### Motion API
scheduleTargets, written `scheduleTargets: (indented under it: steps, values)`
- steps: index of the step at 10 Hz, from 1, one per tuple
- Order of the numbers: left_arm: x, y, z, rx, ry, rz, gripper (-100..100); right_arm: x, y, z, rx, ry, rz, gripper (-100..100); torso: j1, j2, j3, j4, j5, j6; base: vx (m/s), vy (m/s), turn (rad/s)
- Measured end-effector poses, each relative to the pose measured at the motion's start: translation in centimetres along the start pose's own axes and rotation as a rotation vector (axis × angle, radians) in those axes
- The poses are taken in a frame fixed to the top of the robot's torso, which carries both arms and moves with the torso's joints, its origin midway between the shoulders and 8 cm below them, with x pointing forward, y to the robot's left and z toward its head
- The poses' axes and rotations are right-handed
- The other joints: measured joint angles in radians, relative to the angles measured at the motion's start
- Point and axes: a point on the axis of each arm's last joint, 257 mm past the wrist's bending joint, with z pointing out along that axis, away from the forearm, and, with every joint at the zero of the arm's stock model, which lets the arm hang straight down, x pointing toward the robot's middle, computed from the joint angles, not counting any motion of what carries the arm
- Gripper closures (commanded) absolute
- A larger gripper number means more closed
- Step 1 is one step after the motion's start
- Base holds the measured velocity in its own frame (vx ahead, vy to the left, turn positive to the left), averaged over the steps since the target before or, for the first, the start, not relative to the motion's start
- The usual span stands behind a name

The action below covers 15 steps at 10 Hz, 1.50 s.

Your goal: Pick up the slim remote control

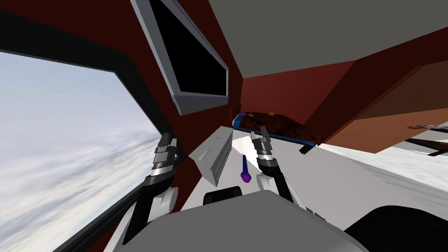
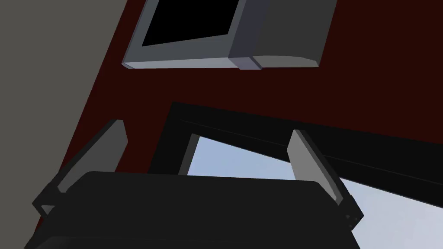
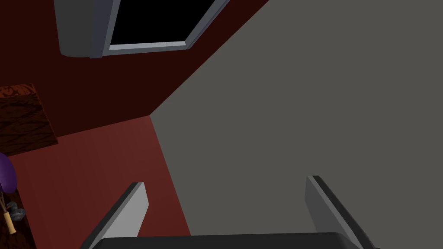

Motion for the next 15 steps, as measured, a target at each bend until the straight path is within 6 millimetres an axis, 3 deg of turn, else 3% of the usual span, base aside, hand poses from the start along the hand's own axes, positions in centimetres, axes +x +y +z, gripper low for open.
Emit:
scheduleTargets:
  steps: [7,15]
  values:
    - [3.9,8.4,-0.6,-0.201,0.132,-0.072,-100,0.0,0.0,0.0,0.0,0.0,0.0,0,-0.004,-0.001,-0.001,0.0,-0.001,0.0,0.006,-0.087,-0.016]
    - [5.6,18.8,-2.2,-0.454,0.232,-0.105,-100,0.0,0.0,0.0,0.0,0.0,0.0,0,-0.005,-0.002,-0.001,0.0,-0.001,0.0,0.024,-0.077,-0.015]
